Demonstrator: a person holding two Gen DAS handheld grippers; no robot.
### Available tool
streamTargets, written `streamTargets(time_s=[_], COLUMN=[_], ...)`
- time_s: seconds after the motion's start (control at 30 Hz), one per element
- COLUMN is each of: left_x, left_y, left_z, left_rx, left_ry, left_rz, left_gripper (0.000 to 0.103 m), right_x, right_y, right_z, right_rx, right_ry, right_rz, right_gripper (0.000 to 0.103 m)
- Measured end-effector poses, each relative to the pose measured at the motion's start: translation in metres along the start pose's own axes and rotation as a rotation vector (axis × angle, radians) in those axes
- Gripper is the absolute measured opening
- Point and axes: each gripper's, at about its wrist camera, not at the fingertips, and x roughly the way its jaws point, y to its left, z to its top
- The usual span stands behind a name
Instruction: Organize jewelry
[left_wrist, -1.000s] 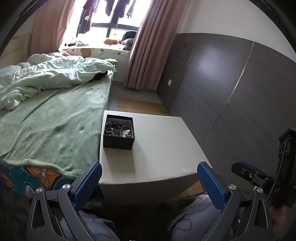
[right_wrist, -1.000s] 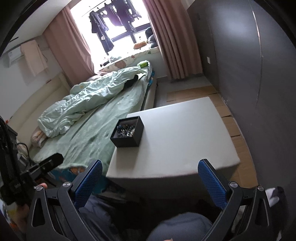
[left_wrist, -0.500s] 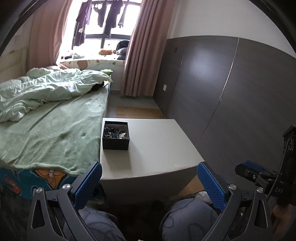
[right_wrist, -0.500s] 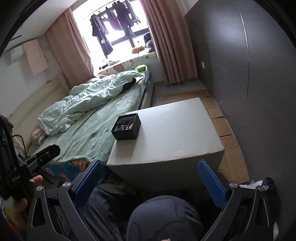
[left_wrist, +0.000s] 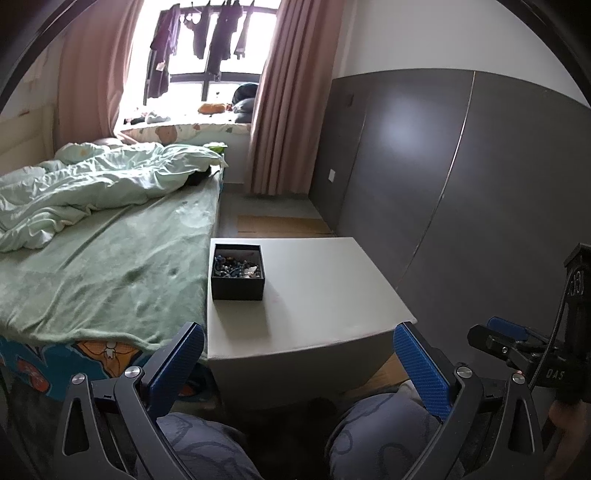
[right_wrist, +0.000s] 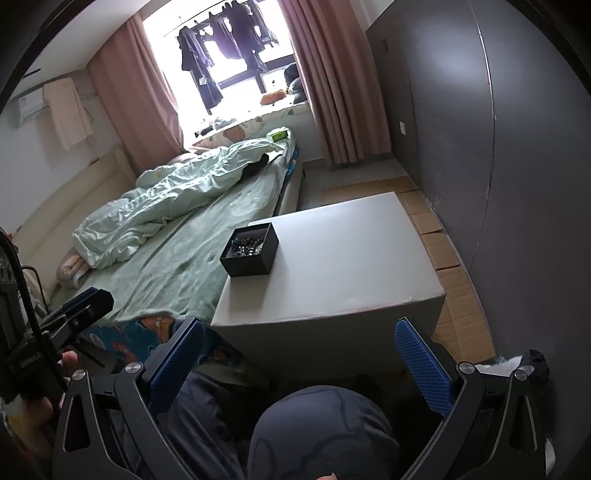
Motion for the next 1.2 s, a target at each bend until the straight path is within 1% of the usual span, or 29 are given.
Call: streamTargets(time_s=[0.23,0.4,0.97,1.1,1.2], left_x=[0.0,0.001,-0.004,-0.008,-0.01], left_y=[-0.002,-0.003,-0.006,-0.01,-0.01], left_z=[-0.001,-0.001,-0.003,-0.004,-0.004], left_rx=[0.021,0.015,0.012,0.038,0.037], left_ry=[-0.01,-0.003,-0.007,-0.021,-0.025], left_rz=[0.007,0.003,0.005,0.026,0.035], left_gripper=[0.103,0.103,0.103,0.103,0.103], right_x=[0.004,0.004,-0.003,-0.004,-0.007], right_y=[0.002,0.001,-0.003,-0.003,-0.004], right_z=[-0.001,-0.002,-0.004,-0.004,-0.004], right_rx=[-0.003,0.014,0.013,0.014,0.015], right_ry=[0.006,0.001,-0.008,-0.008,-0.013], right_rz=[-0.005,-0.01,0.0,0.002,0.007], right_gripper=[0.103,0.103,0.103,0.103,0.103])
